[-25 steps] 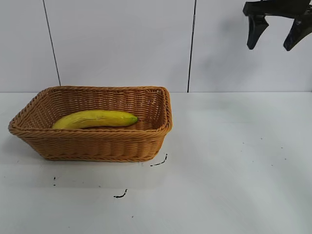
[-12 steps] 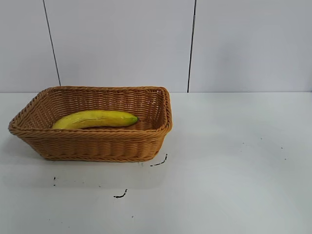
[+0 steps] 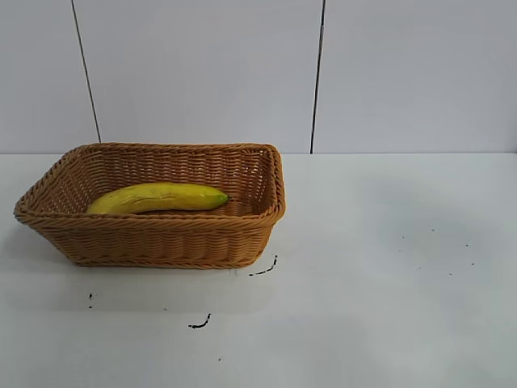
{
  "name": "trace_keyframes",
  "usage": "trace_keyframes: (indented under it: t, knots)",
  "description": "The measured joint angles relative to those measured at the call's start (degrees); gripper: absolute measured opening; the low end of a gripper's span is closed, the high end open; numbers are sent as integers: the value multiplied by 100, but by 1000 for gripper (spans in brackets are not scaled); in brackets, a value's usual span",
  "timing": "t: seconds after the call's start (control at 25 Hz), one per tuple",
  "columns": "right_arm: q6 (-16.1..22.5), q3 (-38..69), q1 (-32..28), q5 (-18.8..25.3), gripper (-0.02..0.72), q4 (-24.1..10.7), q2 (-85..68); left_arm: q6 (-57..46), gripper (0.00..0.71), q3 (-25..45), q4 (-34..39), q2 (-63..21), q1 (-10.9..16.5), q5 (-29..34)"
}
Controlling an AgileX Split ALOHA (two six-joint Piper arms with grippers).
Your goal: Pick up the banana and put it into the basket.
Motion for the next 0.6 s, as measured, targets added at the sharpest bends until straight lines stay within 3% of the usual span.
trace_keyframes:
  t: [0.24,0.6]
  knots:
    - [74,49,0,-78,602,-80,-1081,0,695,0,0,0,0,0]
    - [306,56,0,-85,602,-220,-1392,0,695,0,0,0,0,0]
